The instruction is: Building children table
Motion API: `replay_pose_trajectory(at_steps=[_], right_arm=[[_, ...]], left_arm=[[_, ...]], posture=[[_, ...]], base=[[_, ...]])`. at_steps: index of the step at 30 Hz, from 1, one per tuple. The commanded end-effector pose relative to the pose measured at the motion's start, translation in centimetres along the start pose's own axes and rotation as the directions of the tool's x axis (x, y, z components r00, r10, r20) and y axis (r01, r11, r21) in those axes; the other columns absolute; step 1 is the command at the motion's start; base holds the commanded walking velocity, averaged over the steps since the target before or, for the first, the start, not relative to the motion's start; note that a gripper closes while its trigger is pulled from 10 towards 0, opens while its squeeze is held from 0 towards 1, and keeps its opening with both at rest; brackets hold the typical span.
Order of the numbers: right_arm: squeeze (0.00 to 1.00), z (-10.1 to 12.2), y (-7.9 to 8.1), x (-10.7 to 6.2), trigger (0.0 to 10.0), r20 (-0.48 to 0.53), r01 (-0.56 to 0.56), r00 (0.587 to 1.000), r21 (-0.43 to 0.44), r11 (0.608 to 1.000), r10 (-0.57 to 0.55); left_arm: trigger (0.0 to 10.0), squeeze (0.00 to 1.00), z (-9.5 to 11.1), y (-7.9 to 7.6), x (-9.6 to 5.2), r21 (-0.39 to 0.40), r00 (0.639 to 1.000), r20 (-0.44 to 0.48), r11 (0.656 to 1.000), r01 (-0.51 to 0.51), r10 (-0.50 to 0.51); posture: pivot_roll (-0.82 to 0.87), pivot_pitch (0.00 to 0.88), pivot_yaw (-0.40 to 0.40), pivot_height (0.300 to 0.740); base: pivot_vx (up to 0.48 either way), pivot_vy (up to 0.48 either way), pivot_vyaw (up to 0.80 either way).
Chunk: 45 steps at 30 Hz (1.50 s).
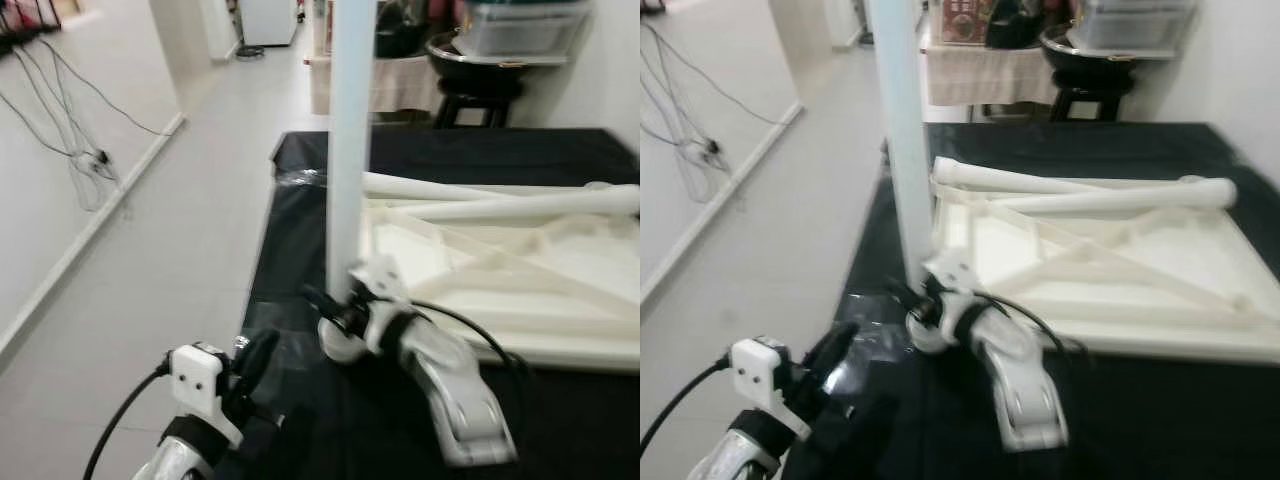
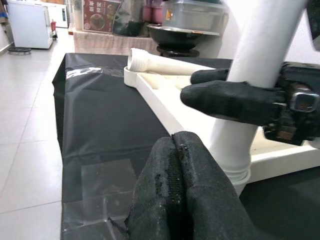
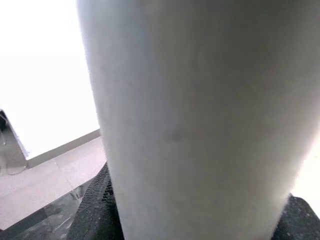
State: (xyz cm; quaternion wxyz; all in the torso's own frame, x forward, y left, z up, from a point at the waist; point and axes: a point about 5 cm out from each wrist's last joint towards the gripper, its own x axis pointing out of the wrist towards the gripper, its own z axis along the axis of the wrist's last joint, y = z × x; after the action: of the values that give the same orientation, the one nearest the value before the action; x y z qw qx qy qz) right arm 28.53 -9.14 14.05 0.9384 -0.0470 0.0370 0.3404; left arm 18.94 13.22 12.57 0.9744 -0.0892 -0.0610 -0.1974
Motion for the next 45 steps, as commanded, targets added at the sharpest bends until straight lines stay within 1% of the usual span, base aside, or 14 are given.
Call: replay_pose_trajectory(at_steps=[1, 4, 5, 6, 7, 8, 14, 15, 17, 22, 32, 34, 40, 45], right_arm=[[0.00, -3.0, -1.2, 0.0, 0.0, -0.155, 0.066, 0.986, 0.030, 0.997, -0.061], [0.00, -2.8, -1.4, 0.5, 0.0, -0.145, 0.083, 0.986, 0.031, 0.996, -0.078], [0.00, -2.7, -1.4, 1.0, 10.0, -0.129, 0.095, 0.987, 0.028, 0.995, -0.091], [0.00, -2.7, -1.4, 1.0, 10.0, -0.129, 0.095, 0.987, 0.028, 0.995, -0.091], [0.94, -2.2, -1.4, 1.4, 10.0, -0.081, 0.054, 0.995, 0.049, 0.997, -0.050], [1.00, -1.4, -1.4, 1.9, 10.0, -0.023, -0.003, 1.000, 0.079, 0.997, 0.005], [1.00, 2.4, -1.7, 2.6, 10.0, 0.149, -0.250, 0.960, 0.082, 0.965, 0.236], [0.17, 3.4, -2.5, 2.4, 10.0, 0.146, -0.313, 0.941, 0.035, 0.949, 0.305], [0.00, 4.4, -3.4, 1.9, 10.0, 0.102, -0.476, 0.871, -0.063, 0.877, 0.480], [0.00, 3.4, -4.4, 1.6, 10.0, -0.093, -0.677, 0.736, -0.127, 0.725, 0.670], [0.00, 3.4, -4.5, 3.8, 10.0, -0.103, -0.722, 0.691, -0.055, 0.689, 0.716], [0.00, 3.3, -4.3, 4.2, 0.0, -0.068, -0.728, 0.685, -0.026, 0.686, 0.725], [0.00, 3.3, -4.6, 4.1, 0.0, -0.023, -0.739, 0.673, 0.011, 0.674, 0.739], [0.00, 3.6, -6.0, 3.9, 0.0, 0.036, -0.703, 0.712, 0.038, 0.711, 0.702]], left_arm=[[10.0, 0.00, -0.2, 0.1, -0.3, 0.003, 1.000, -0.026, 1.000, 0.008, -0.007], [10.0, 0.00, -0.3, 0.1, -0.3, 0.005, 1.000, -0.028, 1.000, 0.007, -0.006], [10.0, 0.00, -0.3, 0.0, -0.3, 0.008, 1.000, -0.030, 1.000, 0.005, -0.005], [10.0, 0.00, -0.3, 0.0, -0.3, 0.008, 1.000, -0.030, 1.000, 0.005, -0.005], [10.0, 0.00, -0.3, 0.1, -0.3, 0.009, 0.999, -0.032, 1.000, 0.005, -0.005], [10.0, 0.00, -0.4, 0.1, -0.3, 0.009, 0.999, -0.036, 1.000, 0.006, -0.006], [10.0, 0.00, -0.5, 0.1, -0.2, 0.008, 0.999, -0.043, 1.000, 0.011, -0.011], [10.0, 0.00, -0.5, 0.1, -0.1, 0.007, 0.999, -0.043, 1.000, 0.011, -0.011], [10.0, 0.00, -0.5, 0.1, 0.0, 0.008, 0.999, -0.043, 1.000, 0.012, -0.012], [10.0, 0.00, -0.5, 0.1, 0.1, 0.011, 0.999, -0.045, 1.000, 0.012, -0.011], [10.0, 0.00, -0.7, -0.1, 0.2, 0.028, 0.998, -0.064, 0.999, 0.026, -0.024], [10.0, 0.00, -0.7, -0.2, 0.2, 0.031, 0.997, -0.069, 0.999, 0.029, -0.027], [10.0, 0.00, -0.8, -0.3, 0.4, 0.033, 0.997, -0.074, 0.999, 0.035, -0.032], [10.0, 0.00, -0.8, -0.3, 0.5, 0.034, 0.996, -0.078, 0.998, 0.043, -0.040]], posture=[[0.02, 0.081, 0.003, 0.740], [0.02, 0.085, 0.005, 0.740], [0.02, 0.085, 0.005, 0.740], [0.02, 0.085, 0.005, 0.740], [0.02, 0.076, 0.011, 0.740], [0.02, 0.073, 0.013, 0.740], [0.02, 0.062, 0.022, 0.740], [0.03, 0.059, 0.018, 0.740], [0.03, 0.058, 0.020, 0.740], [0.04, 0.057, 0.025, 0.740], [0.05, 0.055, 0.024, 0.740], [0.05, 0.056, 0.025, 0.740], [0.04, 0.054, 0.028, 0.740], [0.03, 0.052, 0.032, 0.740]], base=[[0.000, 0.000, 0.00], [0.000, 0.000, 0.00], [0.000, 0.000, 0.00], [0.000, 0.000, 0.00], [0.000, 0.000, 0.00], [0.000, 0.000, 0.00], [0.000, 0.000, 0.00], [0.000, 0.000, 0.00], [0.000, 0.000, 0.00], [0.000, 0.000, 0.00], [0.000, 0.000, 0.00], [0.000, 0.000, 0.00], [0.000, 0.000, 0.00], [0.000, 0.000, 0.00]])
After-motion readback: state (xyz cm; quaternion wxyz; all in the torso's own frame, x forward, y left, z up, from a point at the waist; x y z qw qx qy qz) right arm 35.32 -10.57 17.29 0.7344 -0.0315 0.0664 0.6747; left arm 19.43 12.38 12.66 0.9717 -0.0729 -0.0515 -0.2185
